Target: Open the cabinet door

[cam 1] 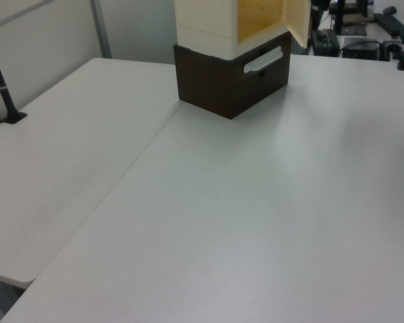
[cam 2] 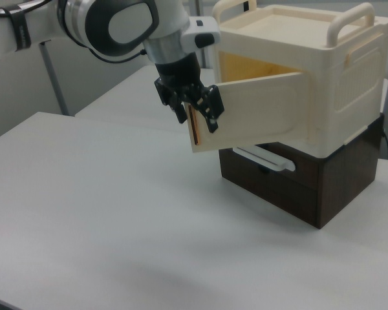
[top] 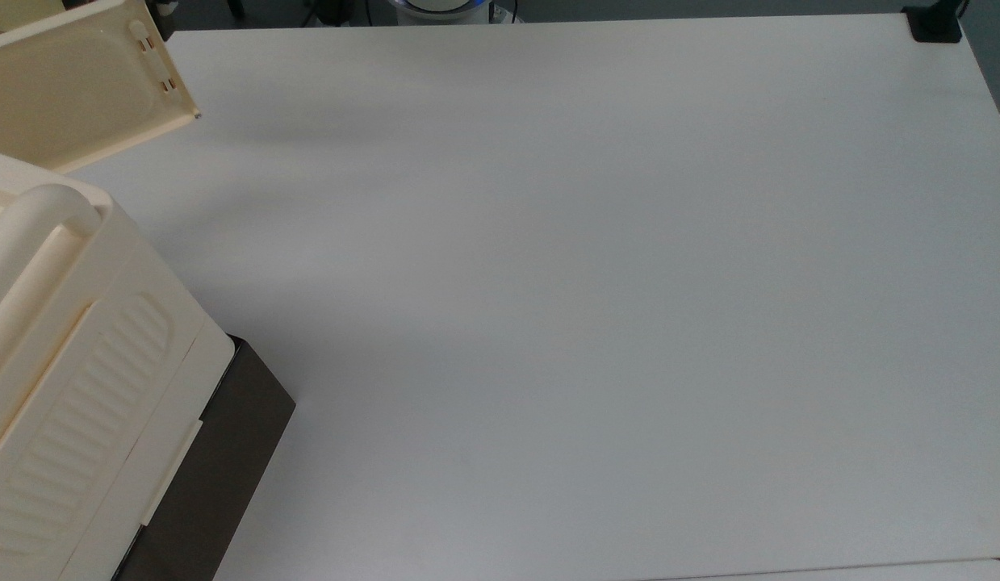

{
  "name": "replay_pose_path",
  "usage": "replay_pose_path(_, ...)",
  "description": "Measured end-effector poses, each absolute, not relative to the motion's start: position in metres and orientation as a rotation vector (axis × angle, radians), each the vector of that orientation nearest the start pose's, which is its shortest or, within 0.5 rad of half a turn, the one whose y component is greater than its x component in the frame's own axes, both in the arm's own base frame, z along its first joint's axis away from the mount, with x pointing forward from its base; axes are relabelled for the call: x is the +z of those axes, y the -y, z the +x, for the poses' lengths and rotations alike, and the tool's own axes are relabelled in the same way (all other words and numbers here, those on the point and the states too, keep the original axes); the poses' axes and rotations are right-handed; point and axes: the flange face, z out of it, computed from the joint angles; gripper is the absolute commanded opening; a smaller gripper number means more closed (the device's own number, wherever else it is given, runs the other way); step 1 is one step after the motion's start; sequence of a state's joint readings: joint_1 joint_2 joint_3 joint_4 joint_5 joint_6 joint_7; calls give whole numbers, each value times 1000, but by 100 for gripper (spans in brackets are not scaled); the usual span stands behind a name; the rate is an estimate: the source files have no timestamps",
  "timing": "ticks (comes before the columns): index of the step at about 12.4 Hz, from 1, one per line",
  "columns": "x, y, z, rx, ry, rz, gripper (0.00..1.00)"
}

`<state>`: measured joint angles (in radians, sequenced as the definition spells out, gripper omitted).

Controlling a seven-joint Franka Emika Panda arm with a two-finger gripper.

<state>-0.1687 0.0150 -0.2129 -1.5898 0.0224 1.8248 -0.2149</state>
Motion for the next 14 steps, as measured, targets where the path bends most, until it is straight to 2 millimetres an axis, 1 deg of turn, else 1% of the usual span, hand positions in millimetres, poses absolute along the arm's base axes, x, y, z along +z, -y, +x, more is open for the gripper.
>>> replay_pose_path(1, 629, 225, 535, -305, -285, -3156, 100)
replay_pose_path(4, 625, 256, 517, -262, -364, -3149, 100)
replay_pose_path(7, 626, 287, 494, -235, -395, -3147, 100)
replay_pose_path(8, 626, 299, 485, -232, -404, -3148, 100)
replay_pose_path(10, 627, 332, 462, -230, -426, -3155, 100)
replay_pose_path(12, 627, 357, 444, -232, -463, -3158, 100)
replay_pose_path(13, 628, 375, 429, -234, -499, -3158, 100)
replay_pose_path(14, 630, 385, 420, -240, -521, -3158, 100)
